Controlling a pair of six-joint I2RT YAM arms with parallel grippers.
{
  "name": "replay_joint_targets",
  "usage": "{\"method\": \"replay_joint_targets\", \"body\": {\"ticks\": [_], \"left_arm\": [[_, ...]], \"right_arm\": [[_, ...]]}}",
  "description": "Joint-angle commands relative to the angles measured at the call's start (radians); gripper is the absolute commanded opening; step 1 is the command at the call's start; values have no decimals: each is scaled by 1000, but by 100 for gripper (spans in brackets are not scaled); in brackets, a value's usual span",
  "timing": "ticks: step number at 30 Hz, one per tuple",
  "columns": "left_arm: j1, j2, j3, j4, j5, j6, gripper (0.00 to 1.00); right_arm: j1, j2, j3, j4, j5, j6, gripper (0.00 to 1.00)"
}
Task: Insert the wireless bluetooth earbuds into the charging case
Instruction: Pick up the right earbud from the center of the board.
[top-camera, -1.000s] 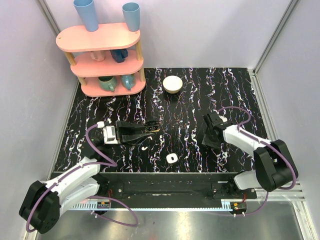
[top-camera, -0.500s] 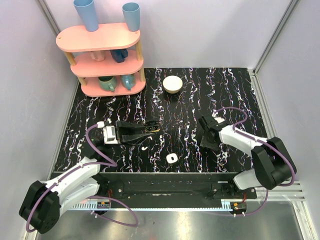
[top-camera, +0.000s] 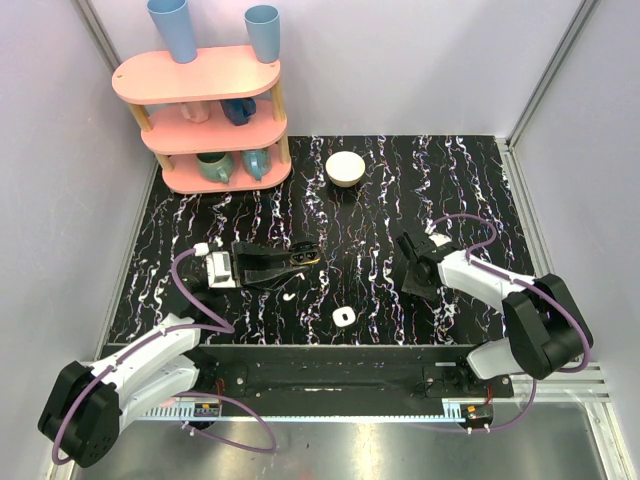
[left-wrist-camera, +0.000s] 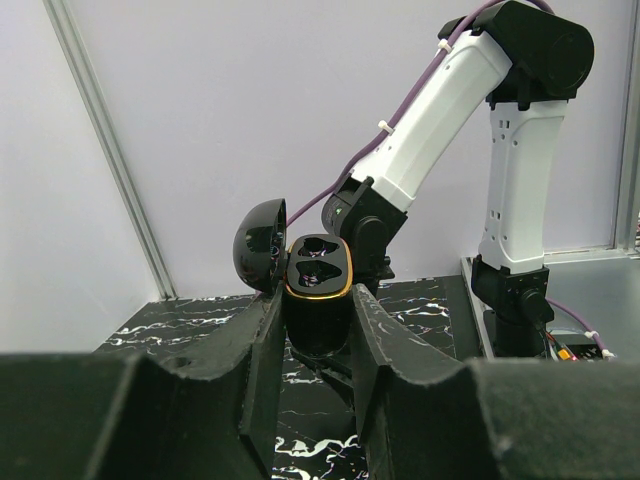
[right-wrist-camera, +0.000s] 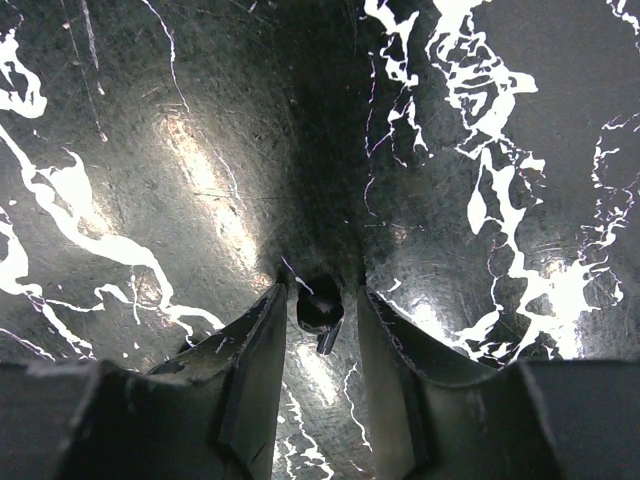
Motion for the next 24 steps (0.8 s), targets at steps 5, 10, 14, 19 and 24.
{"method": "replay_joint_targets", "body": {"ticks": [5, 10, 14, 19, 24], "left_arm": [[-4, -8, 8, 199, 27, 16, 0], [-4, -7, 8, 197, 27, 16, 0], [-4, -5, 8, 197, 26, 16, 0], [-4, -5, 8, 196, 26, 16, 0], [-4, -7, 8, 196, 27, 16, 0]], "right_arm": [[8, -8, -9, 23, 0, 36, 40], [8, -12, -16, 25, -6, 45, 39], [8, -14, -20, 25, -8, 48, 36], [8, -8, -19, 25, -9, 48, 36], [8, -9, -25, 25, -8, 45, 36]]}}
